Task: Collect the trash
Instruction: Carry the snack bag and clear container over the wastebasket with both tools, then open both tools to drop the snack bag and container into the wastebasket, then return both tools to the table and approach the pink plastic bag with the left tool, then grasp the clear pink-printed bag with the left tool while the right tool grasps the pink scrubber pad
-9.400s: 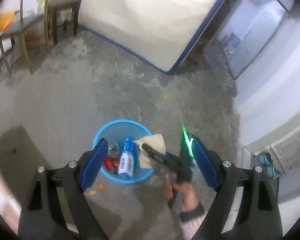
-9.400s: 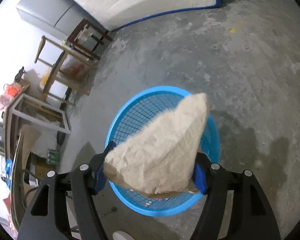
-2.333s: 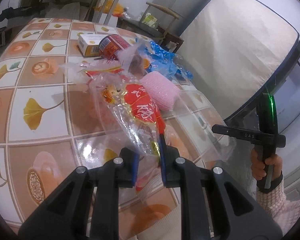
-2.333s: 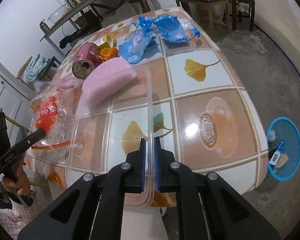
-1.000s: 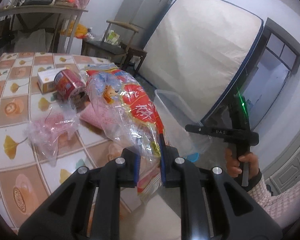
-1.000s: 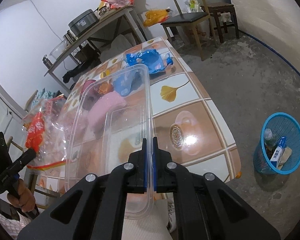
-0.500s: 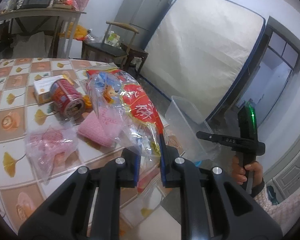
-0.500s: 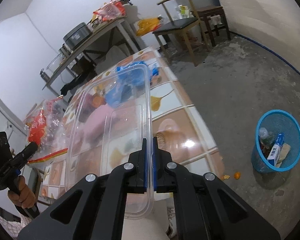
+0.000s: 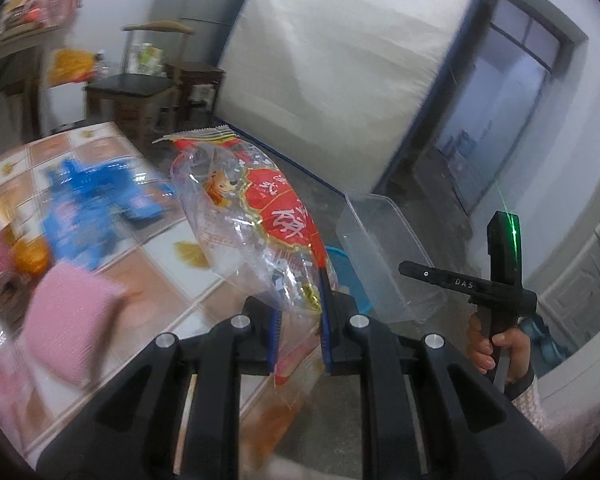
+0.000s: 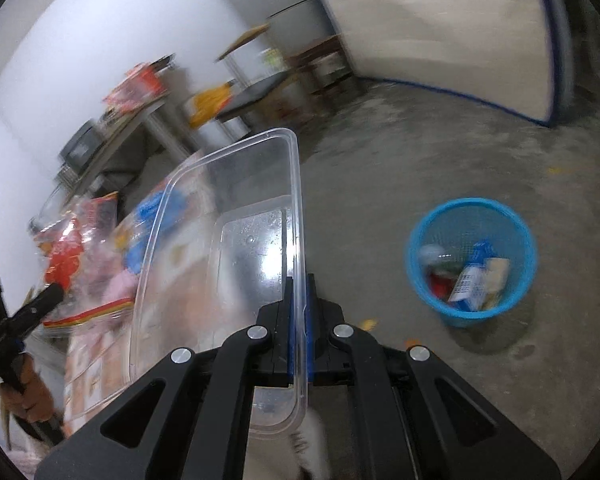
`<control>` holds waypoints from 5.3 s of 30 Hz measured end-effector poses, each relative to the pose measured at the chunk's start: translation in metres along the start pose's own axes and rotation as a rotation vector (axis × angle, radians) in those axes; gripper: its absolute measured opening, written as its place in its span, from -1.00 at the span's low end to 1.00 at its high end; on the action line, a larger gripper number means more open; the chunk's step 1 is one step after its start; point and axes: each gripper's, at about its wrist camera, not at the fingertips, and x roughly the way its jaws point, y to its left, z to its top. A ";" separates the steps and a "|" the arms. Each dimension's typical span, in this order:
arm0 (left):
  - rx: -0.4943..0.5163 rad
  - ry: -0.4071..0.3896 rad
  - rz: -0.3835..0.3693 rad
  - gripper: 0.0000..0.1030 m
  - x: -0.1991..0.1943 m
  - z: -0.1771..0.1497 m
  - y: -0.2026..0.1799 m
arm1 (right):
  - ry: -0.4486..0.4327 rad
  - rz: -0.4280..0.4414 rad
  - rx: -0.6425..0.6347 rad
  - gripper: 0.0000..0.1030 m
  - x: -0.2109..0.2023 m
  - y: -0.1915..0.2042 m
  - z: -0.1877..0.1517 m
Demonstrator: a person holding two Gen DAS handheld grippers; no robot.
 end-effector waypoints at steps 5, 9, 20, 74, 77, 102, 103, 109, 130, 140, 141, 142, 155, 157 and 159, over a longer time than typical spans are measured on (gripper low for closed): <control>0.053 0.080 -0.035 -0.72 0.067 0.023 -0.034 | -0.051 -0.169 0.069 -0.92 -0.011 -0.058 -0.003; 0.084 0.152 -0.054 -0.72 0.130 0.026 -0.065 | -0.046 -0.273 0.118 -0.92 0.000 -0.102 -0.010; 0.094 0.391 0.006 -0.72 0.334 -0.012 -0.101 | 0.070 -0.497 0.149 -0.92 0.090 -0.195 -0.011; -0.265 -0.129 0.236 0.63 -0.085 -0.046 0.050 | -0.085 -0.053 0.050 0.32 0.019 -0.073 -0.010; -0.287 -0.184 0.275 0.63 -0.109 -0.072 0.068 | -0.054 0.063 -0.035 0.33 0.022 -0.014 -0.004; -0.247 -0.094 0.533 0.64 -0.142 -0.104 0.182 | 0.369 0.388 -0.359 0.34 0.143 0.265 -0.046; -0.207 -0.079 0.537 0.64 -0.137 -0.101 0.180 | 0.374 0.386 -0.355 0.34 0.144 0.263 -0.047; 0.200 0.107 0.411 0.67 -0.117 -0.080 0.170 | 0.389 0.376 -0.359 0.34 0.147 0.255 -0.047; 0.110 0.391 0.344 0.03 -0.079 -0.085 0.211 | 0.407 0.430 -0.349 0.34 0.147 0.246 -0.054; -0.102 0.289 0.516 -0.38 -0.097 -0.107 0.184 | 0.392 0.438 -0.353 0.34 0.138 0.251 -0.052; -0.135 0.257 0.541 -0.40 -0.101 -0.112 0.181 | 0.392 0.437 -0.355 0.34 0.139 0.254 -0.051; -0.155 0.235 0.558 -0.41 -0.102 -0.115 0.179 | 0.395 0.435 -0.358 0.34 0.140 0.259 -0.050; -0.375 0.008 0.558 -0.46 -0.130 -0.144 0.178 | 0.297 0.200 -0.513 0.34 0.189 0.336 -0.040; -0.380 0.000 0.550 -0.46 -0.131 -0.144 0.178 | 0.289 0.169 -0.539 0.34 0.199 0.344 -0.039; -0.386 -0.005 0.538 -0.46 -0.133 -0.145 0.180 | 0.326 0.159 -0.592 0.34 0.211 0.353 -0.043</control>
